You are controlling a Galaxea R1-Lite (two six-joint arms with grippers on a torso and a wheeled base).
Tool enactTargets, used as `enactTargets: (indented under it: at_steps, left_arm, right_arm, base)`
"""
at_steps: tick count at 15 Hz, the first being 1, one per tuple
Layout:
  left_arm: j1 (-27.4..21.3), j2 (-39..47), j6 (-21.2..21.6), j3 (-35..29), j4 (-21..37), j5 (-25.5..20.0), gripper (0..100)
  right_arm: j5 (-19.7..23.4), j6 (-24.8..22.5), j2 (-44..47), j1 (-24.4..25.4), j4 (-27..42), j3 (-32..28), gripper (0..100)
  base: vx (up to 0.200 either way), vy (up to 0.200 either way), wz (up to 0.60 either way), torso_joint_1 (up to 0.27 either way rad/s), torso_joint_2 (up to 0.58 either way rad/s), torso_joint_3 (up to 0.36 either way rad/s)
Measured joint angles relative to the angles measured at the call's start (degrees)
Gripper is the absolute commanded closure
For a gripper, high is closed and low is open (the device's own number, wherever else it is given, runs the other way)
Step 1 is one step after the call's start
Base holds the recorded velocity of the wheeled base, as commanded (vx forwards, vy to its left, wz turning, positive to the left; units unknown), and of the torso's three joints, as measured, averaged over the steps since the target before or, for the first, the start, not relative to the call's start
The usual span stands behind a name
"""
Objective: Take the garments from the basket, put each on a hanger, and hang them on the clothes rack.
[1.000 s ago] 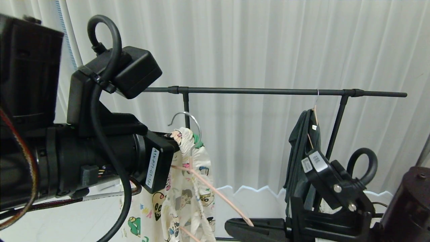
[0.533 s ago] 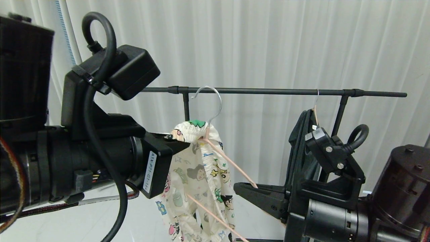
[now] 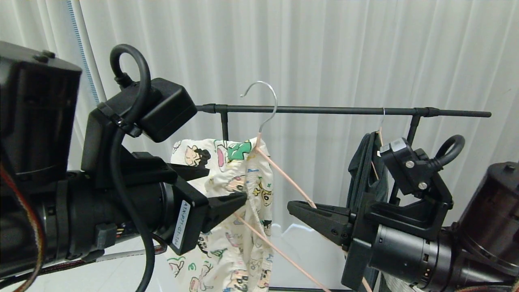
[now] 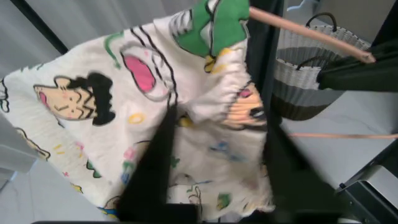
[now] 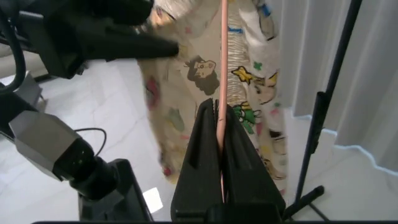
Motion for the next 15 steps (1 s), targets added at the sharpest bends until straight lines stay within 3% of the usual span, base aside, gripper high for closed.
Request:
enactTargets:
  at_steps: [6, 8, 11, 13, 15]
  left_arm:
    - [-0.11, -5.77, 1.06, 4.99, 0.0, -0.2, 0]
    - [0.24, -8.37, 4.49, 7.03, 0.02, -0.73, 0]
    - [1.29, -11.89, 10.18, 11.02, -0.06, -8.02, 0]
    - [2.05, -13.42, 17.19, 13.51, -1.1, -15.86, 0]
    - [2.65, -14.03, 19.46, 16.12, -1.8, -20.98, 0]
  right_arm:
    - [-0.49, -4.68, -4.55, -1.6, 0.07, 4.16, 100]
    - [1.67, -6.36, -6.34, -1.63, 0.09, 7.66, 100]
    - [6.33, -8.68, -9.97, -0.3, 0.22, 13.91, 100]
    - [6.79, -8.85, -11.68, 2.62, 0.27, 16.55, 100]
    - [6.9, -8.96, -12.81, 5.23, 0.29, 18.68, 100]
  base:
    - [0.0, 0.0, 0.0, 0.0, 0.0, 0.0]
    - [0.0, 0.0, 0.0, 0.0, 0.0, 0.0]
    - [0.0, 0.0, 0.0, 0.0, 0.0, 0.0]
    - [0.0, 0.0, 0.0, 0.0, 0.0, 0.0]
    - [0.0, 0.0, 0.0, 0.0, 0.0, 0.0]
